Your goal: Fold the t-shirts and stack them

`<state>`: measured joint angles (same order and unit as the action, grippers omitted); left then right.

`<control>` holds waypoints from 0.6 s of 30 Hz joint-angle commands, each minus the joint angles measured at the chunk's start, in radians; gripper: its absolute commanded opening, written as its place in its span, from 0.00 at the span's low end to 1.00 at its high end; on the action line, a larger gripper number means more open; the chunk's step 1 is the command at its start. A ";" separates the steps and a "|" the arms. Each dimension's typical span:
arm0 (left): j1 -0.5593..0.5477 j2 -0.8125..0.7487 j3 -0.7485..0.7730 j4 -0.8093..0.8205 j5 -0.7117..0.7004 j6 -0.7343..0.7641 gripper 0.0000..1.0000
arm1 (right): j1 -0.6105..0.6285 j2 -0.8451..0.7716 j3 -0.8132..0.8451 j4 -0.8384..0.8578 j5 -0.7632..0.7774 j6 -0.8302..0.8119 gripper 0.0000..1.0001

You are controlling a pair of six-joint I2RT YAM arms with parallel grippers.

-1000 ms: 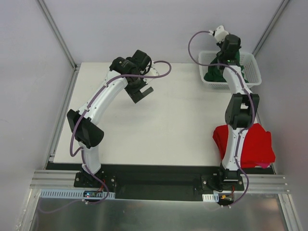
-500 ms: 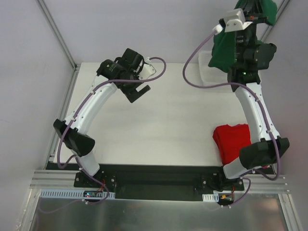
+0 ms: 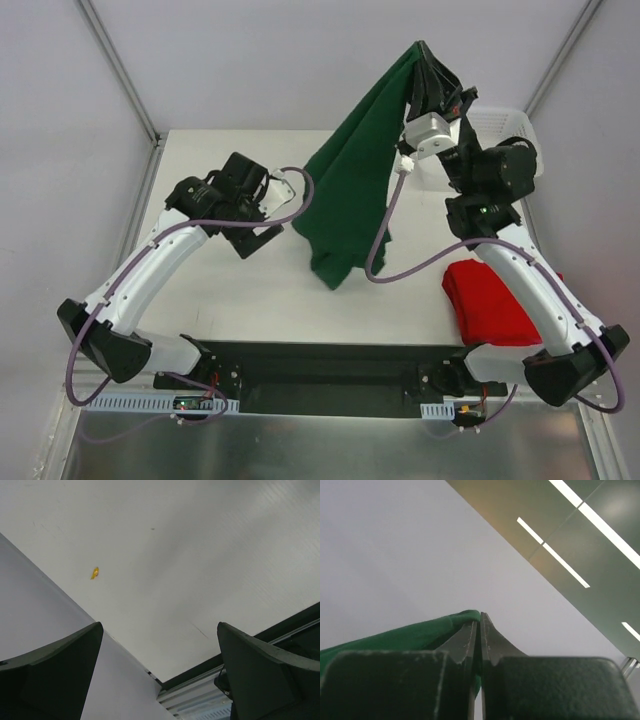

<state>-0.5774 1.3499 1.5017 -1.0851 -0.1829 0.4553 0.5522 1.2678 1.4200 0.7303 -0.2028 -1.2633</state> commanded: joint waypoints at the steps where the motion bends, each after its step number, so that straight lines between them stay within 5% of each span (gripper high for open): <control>1: 0.002 -0.083 -0.072 0.008 -0.087 -0.018 0.99 | 0.044 -0.087 0.095 0.010 -0.038 0.074 0.01; 6: 0.036 -0.098 -0.130 0.050 -0.112 -0.038 0.99 | 0.084 -0.134 0.056 -0.129 -0.110 0.162 0.01; 12: 0.057 -0.127 -0.156 0.108 -0.147 -0.030 0.99 | 0.100 -0.186 -0.162 -0.314 -0.081 0.101 0.01; 18: 0.059 -0.156 -0.216 0.208 -0.240 0.008 0.98 | 0.103 -0.156 -0.204 -0.502 -0.153 0.087 0.01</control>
<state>-0.5232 1.2377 1.3174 -0.9604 -0.3260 0.4404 0.6518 1.0969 1.2114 0.3237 -0.2958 -1.1675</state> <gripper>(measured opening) 0.988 0.025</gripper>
